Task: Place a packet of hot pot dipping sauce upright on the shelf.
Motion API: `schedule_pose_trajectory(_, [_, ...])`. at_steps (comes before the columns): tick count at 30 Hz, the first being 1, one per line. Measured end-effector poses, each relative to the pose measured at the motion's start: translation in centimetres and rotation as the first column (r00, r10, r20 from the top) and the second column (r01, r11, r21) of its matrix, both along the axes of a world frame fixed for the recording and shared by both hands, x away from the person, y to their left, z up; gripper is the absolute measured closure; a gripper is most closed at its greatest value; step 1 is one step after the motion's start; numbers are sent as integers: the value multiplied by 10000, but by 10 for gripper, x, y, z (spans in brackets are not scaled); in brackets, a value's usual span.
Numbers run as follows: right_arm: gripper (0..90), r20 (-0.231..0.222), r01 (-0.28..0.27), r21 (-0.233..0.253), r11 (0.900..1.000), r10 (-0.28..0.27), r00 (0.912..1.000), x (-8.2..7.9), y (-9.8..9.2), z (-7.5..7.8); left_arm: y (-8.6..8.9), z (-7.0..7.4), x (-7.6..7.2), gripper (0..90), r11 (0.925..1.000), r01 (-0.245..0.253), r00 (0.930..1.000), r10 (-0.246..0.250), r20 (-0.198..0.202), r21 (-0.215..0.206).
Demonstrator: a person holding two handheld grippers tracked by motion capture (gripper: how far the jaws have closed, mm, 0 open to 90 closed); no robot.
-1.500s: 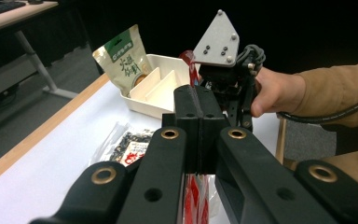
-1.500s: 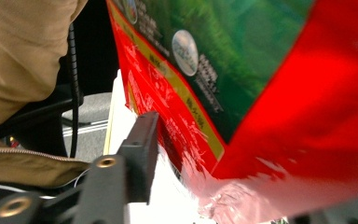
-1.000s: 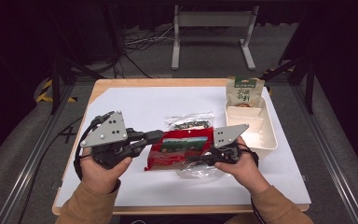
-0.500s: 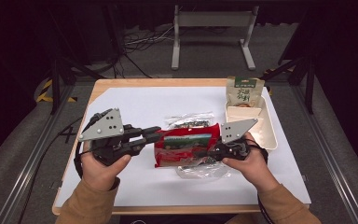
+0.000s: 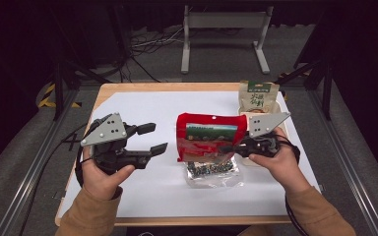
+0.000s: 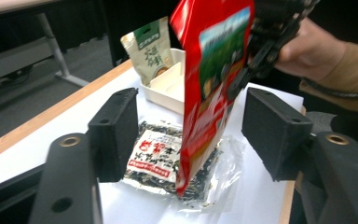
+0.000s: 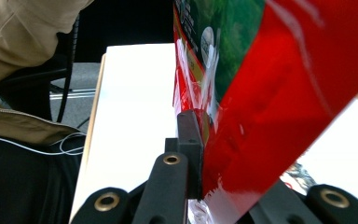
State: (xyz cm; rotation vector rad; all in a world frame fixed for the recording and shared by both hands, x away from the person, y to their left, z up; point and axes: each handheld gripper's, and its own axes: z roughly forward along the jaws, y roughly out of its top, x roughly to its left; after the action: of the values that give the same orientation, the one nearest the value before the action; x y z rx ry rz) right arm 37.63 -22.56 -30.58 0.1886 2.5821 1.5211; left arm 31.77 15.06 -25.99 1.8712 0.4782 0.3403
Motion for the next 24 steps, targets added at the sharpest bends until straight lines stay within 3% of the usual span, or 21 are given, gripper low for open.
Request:
schedule_pose_trajectory(10, [877,273,634,-250,9977,-627,9977,9,-19,28,10,-10,12,331,9991,-424,9986,425,-329,44])
schedule_pose_trajectory(24, [877,227,1247,-209,9920,-1242,9920,26,-42,49,19,-22,27,308,9933,-1130,9917,1142,-586,237])
